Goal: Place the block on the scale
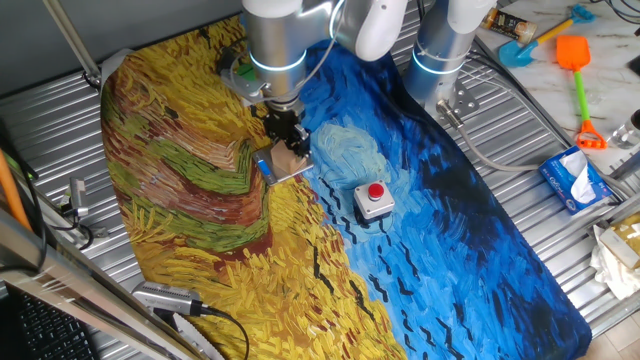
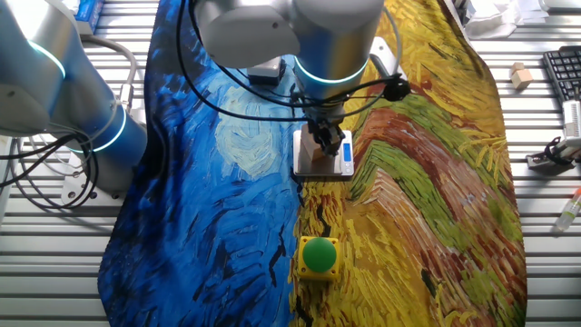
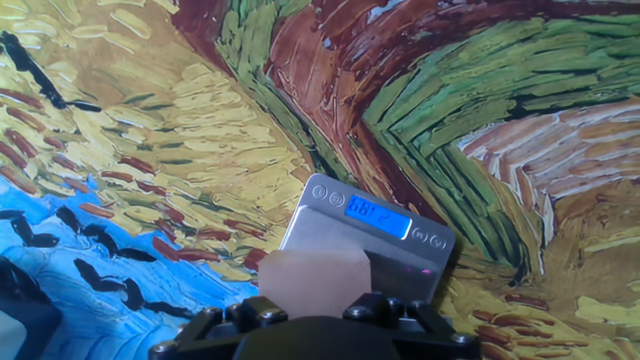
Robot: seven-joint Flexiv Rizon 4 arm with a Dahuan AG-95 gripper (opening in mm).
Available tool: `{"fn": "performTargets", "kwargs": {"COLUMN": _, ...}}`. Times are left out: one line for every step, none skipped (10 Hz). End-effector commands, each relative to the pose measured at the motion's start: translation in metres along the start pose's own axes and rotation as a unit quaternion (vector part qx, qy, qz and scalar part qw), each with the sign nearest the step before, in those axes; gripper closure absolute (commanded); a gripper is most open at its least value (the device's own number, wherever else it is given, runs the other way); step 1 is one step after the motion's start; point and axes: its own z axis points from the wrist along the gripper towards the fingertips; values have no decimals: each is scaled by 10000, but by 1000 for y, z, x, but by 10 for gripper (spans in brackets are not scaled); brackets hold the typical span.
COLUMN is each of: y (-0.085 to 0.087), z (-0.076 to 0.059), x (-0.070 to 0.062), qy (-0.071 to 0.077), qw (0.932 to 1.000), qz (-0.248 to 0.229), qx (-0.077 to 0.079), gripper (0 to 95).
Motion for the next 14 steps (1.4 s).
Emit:
{"fn": "performTargets", "kwargs": {"y": 0, "z": 6, "x": 1, "qy": 59, "qw": 10000, "qz": -51, "qx": 38, "gripper": 760}}
{"fn": "performTargets", "kwargs": {"y": 0, "z": 7, "x": 1, "qy": 55, "qw": 9999, "qz": -98, "qx": 46, "gripper": 760}}
{"fn": "performTargets", "kwargs": {"y": 0, "z": 7, "x": 1, "qy": 70, "qw": 9999, "qz": -116, "qx": 61, "gripper": 760}}
{"fn": "performTargets", "kwargs": {"y": 0, "z": 7, "x": 1, "qy": 82, "qw": 9998, "qz": -150, "qx": 68, "gripper": 760}}
{"fn": "performTargets", "kwargs": {"y": 0, "z": 7, "x": 1, "qy": 104, "qw": 9997, "qz": -198, "qx": 55, "gripper": 570}}
{"fn": "performTargets", "kwargs": {"y": 0, "z": 8, "x": 1, "qy": 106, "qw": 9997, "qz": -224, "qx": 49, "gripper": 570}}
{"fn": "performTargets", "kwargs": {"y": 0, "z": 8, "x": 1, "qy": 115, "qw": 9996, "qz": -247, "qx": 57, "gripper": 570}}
{"fn": "performTargets", "kwargs": {"y": 0, "z": 8, "x": 1, "qy": 159, "qw": 9995, "qz": -284, "qx": 51, "gripper": 380}}
{"fn": "performTargets", "kwargs": {"y": 0, "z": 8, "x": 1, "qy": 175, "qw": 9994, "qz": -302, "qx": 36, "gripper": 380}}
{"fn": "performTargets", "kwargs": {"y": 0, "z": 9, "x": 1, "qy": 167, "qw": 9995, "qz": -284, "qx": 19, "gripper": 380}}
{"fn": "performTargets", "kwargs": {"y": 0, "z": 9, "x": 1, "qy": 165, "qw": 9994, "qz": -290, "qx": 19, "gripper": 190}}
{"fn": "performTargets", "kwargs": {"y": 0, "z": 9, "x": 1, "qy": 151, "qw": 9995, "qz": -291, "qx": -3, "gripper": 190}}
{"fn": "performTargets", "kwargs": {"y": 0, "z": 9, "x": 1, "qy": 145, "qw": 9995, "qz": -293, "qx": -4, "gripper": 190}}
{"fn": "performTargets", "kwargs": {"y": 0, "z": 9, "x": 1, "qy": 146, "qw": 9995, "qz": -295, "qx": -5, "gripper": 190}}
